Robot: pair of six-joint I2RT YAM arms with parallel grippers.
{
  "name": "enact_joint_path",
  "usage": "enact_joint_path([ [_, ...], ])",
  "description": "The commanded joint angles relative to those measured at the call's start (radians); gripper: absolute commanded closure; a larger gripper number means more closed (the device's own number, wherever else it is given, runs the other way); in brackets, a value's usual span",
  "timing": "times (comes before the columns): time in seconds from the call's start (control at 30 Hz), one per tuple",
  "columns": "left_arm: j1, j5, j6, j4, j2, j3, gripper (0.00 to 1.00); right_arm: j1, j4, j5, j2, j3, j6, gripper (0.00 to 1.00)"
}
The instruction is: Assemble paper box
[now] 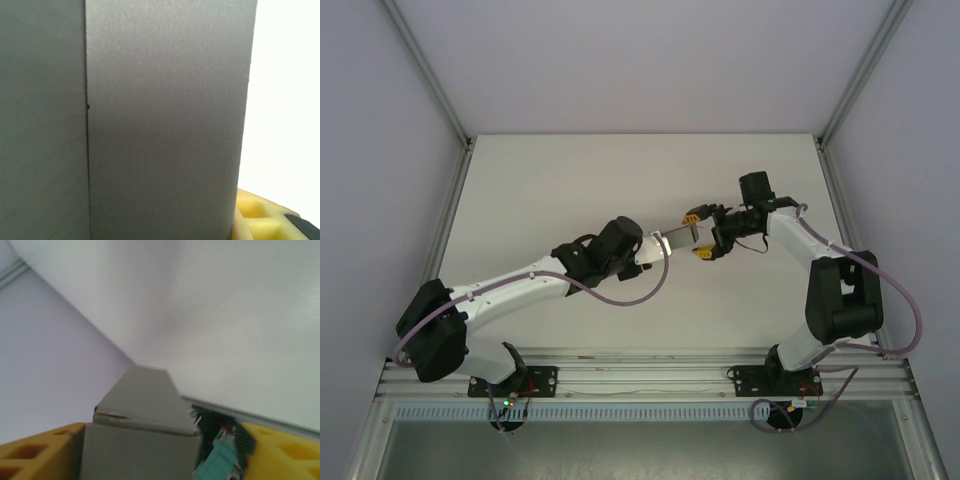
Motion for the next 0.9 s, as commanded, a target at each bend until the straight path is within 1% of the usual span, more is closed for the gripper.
enact_joint_path([
  [0.0,0.008,-0.043,-0.015,-0.1,0.053,0.061,0.68,-0.055,0.06,0.219,-0.053,-0.026,-0.111,0.11],
  [0.03,0.01,-0.039,-0.017,-0.135,0.072,0.077,0.7,-0.071,0.097,0.269,-0.069,-0.046,-0.124,0.04],
  [0.07,0.01,-0.039,-0.022,-0.169,0.092,0.094,0.71,-0.088,0.142,0.309,-0.086,-0.065,-0.14,0.0],
  [0.1,0.012,-0.029,-0.023,-0.209,0.114,0.11,0.72,-0.107,0.187,0.349,-0.104,-0.086,-0.176,0.0],
  [0.17,0.017,-0.024,-0.023,-0.257,0.148,0.134,0.73,-0.128,0.198,0.462,-0.139,-0.096,-0.249,0.0],
  [0.23,0.028,0.009,-0.015,-0.314,0.184,0.158,0.73,-0.129,0.177,0.61,-0.185,-0.092,-0.355,0.0],
  [0.3,0.036,0.037,-0.003,-0.37,0.226,0.188,0.72,-0.13,0.154,0.807,-0.233,-0.089,-0.445,0.0],
  [0.37,0.043,0.074,0.0,-0.428,0.271,0.227,0.72,-0.13,0.153,0.962,-0.278,-0.092,-0.519,0.0],
  [0.43,0.061,0.141,0.005,-0.48,0.315,0.273,0.72,-0.13,0.191,1.054,-0.333,-0.115,-0.58,0.0],
  [0.5,0.08,0.213,0.007,-0.507,0.34,0.31,0.72,-0.13,0.239,1.102,-0.385,-0.15,-0.607,0.0],
  [0.53,0.09,0.262,0.025,-0.526,0.346,0.321,0.72,-0.13,0.271,1.069,-0.405,-0.165,-0.666,0.0],
  [0.6,0.107,0.33,0.057,-0.551,0.352,0.336,0.71,-0.13,0.291,0.875,-0.422,-0.178,-0.811,0.0],
  [0.7,0.12,0.359,0.087,-0.562,0.36,0.347,0.69,-0.125,0.245,0.575,-0.463,-0.167,-0.932,0.0],
  [0.73,0.122,0.365,0.096,-0.567,0.363,0.351,0.69,-0.115,0.226,0.502,-0.465,-0.168,-0.979,0.0],
  [0.77,0.122,0.365,0.101,-0.572,0.369,0.354,0.69,-0.094,0.199,0.459,-0.465,-0.168,-1.036,0.01],
  [0.8,0.123,0.364,0.102,-0.575,0.375,0.36,0.69,-0.062,0.177,0.461,-0.465,-0.169,-1.084,0.02],
  [0.87,0.123,0.374,0.11,-0.587,0.383,0.365,0.68,0.01,0.123,0.504,-0.456,-0.172,-1.176,0.04],
])
